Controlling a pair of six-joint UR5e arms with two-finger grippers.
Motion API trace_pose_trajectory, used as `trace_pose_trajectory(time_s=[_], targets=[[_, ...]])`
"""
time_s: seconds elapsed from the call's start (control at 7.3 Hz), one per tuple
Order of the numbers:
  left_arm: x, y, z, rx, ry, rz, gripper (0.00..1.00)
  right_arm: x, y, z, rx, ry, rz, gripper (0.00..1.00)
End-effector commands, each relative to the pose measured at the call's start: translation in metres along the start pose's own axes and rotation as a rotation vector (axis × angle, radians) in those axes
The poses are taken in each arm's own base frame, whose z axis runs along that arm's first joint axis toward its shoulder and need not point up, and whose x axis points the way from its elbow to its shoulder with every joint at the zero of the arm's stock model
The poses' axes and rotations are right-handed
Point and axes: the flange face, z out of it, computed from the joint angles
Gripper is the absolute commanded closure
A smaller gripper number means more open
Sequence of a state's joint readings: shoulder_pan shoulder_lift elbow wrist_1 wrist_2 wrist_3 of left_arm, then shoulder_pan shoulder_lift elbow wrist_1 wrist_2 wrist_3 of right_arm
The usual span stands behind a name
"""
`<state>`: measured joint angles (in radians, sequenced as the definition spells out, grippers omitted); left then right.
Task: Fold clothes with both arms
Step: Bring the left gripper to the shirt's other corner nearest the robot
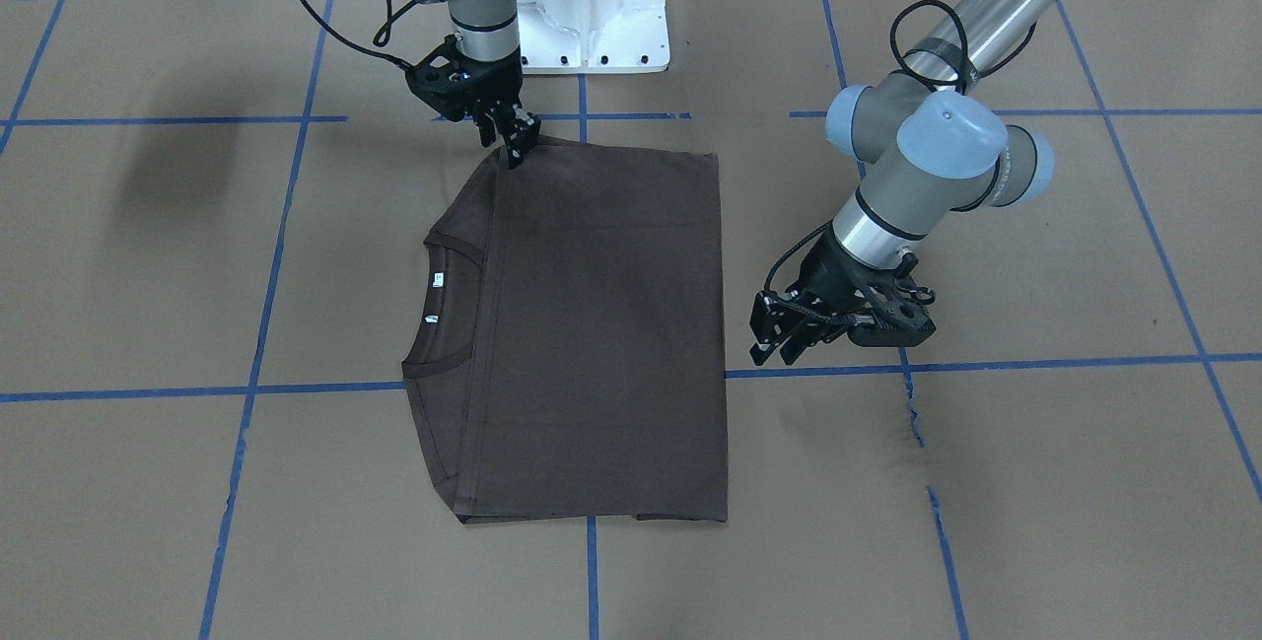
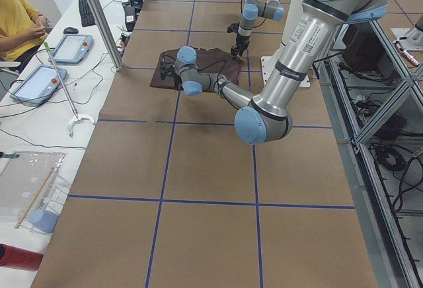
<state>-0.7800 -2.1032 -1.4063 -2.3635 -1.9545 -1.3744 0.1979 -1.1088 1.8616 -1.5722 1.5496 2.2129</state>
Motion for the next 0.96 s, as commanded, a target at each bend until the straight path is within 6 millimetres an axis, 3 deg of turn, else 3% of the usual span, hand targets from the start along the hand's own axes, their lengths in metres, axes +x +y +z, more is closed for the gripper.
trace_pose_trajectory(time_s=[0.0, 0.14, 0.27, 0.82], targets=[[0.001, 0.0, -0.002, 0.002, 0.003, 0.001, 0.52, 0.0, 0.001, 0.001, -0.003, 0.004, -0.007, 0.59], [0.001, 0.0, -0.003, 0.002, 0.003, 0.001, 0.52, 0.0, 0.001, 0.001, -0.003, 0.004, -0.006, 0.91], [0.0, 0.001, -0.005, 0.002, 0.006, 0.002, 0.52, 0.001, 0.002, 0.002, -0.004, 0.008, -0.008, 1.0], [0.0, 0.002, -0.009, 0.003, 0.012, 0.002, 0.52, 0.002, 0.005, -0.008, -0.051, 0.018, -0.007, 1.0]])
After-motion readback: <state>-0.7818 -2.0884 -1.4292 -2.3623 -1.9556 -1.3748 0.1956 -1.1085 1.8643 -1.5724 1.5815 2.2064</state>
